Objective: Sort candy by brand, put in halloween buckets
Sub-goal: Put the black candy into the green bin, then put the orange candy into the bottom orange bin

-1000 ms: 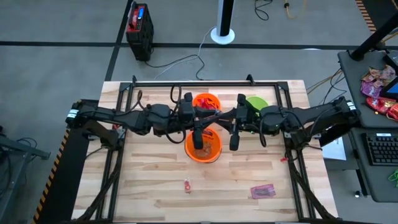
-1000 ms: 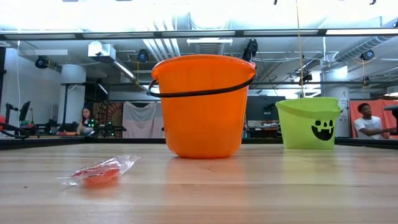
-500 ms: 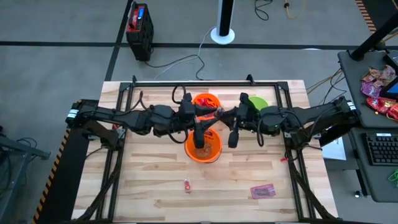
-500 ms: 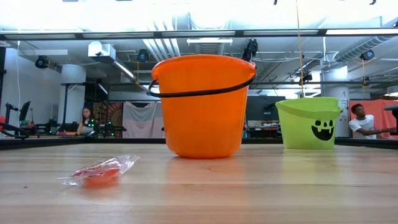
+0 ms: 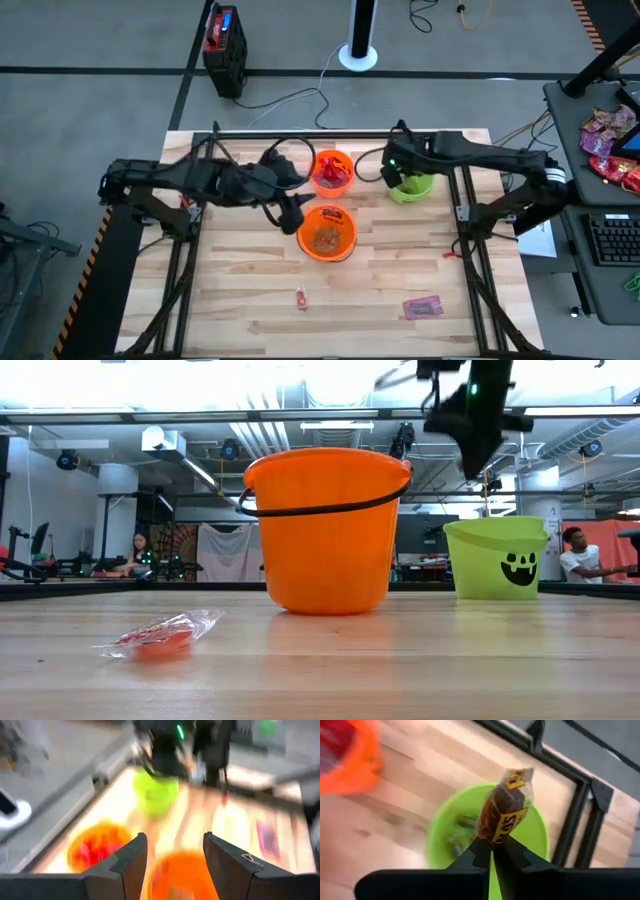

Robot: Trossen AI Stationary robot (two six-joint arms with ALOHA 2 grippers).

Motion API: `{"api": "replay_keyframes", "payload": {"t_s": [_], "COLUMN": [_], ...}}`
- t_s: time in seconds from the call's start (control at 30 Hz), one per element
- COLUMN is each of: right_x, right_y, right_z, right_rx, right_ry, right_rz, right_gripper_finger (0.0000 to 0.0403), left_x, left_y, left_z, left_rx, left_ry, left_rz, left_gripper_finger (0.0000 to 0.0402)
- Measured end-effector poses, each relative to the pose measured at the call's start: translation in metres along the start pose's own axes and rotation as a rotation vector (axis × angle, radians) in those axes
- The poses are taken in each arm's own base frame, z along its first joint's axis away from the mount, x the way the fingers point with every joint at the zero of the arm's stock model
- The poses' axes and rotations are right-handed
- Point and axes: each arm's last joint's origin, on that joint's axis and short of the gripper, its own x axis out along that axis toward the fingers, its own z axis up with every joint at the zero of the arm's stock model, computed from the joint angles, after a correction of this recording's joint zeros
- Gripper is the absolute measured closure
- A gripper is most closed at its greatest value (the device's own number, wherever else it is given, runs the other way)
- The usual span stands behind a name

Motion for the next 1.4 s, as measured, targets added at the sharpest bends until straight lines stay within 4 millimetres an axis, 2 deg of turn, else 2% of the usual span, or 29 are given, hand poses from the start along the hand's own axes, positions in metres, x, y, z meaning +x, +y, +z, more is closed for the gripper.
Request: {"api": "replay_keyframes", "payload": {"t_s": [0.13, 0.27, 0.43, 0.53, 0.63, 0.83, 0.93, 1.03, 1.1, 1.2, 1.4], "right_x": [0.034, 0.053, 0.063, 0.066, 0.068, 0.053, 0.044, 0.037, 0.035, 0.034, 0.034], "right_y": [-0.005, -0.005, -0.004, -0.005, -0.006, -0.012, -0.014, -0.016, -0.016, -0.016, -0.016], "right_z": [0.011, 0.017, 0.019, 0.021, 0.022, 0.02, 0.019, 0.02, 0.021, 0.022, 0.022], "right_rx": [-0.034, -0.057, -0.075, -0.082, -0.087, -0.056, -0.036, -0.017, -0.01, -0.015, -0.07], "right_ry": [0.116, 0.24, 0.316, 0.336, 0.338, 0.296, 0.252, 0.207, 0.187, 0.178, 0.174], "right_rz": [-0.059, -0.011, 0.032, 0.045, 0.043, 0.069, 0.098, 0.129, 0.141, 0.147, 0.152], "right_gripper_finger": [0.0394, 0.0394, 0.0378, 0.0348, 0.0309, 0.0243, 0.0221, 0.0208, 0.0203, 0.0199, 0.0199], "left_x": [-0.015, -0.025, -0.029, -0.028, -0.022, -0.005, 0.006, 0.024, 0.037, 0.06, 0.089], "left_y": [0.0, -0.012, -0.039, -0.058, -0.068, -0.077, -0.086, -0.096, -0.099, -0.106, -0.134], "left_z": [-0.01, -0.034, -0.076, -0.102, -0.127, -0.171, -0.188, -0.199, -0.206, -0.22, -0.233], "left_rx": [0.012, -0.005, 0.006, -0.013, -0.105, -0.569, -0.752, -0.808, -0.846, -0.896, -0.917], "left_ry": [0.268, 0.516, 0.679, 0.704, 0.738, 0.797, 0.777, 0.677, 0.638, 0.659, 0.687], "left_rz": [-0.134, -0.254, -0.26, -0.285, -0.258, -0.093, -0.082, -0.089, -0.035, 0.066, 0.18], "left_gripper_finger": [0.0226, 0.0226, 0.0226, 0.0225, 0.0225, 0.0225, 0.0225, 0.0225, 0.0225, 0.0225, 0.0225]}}
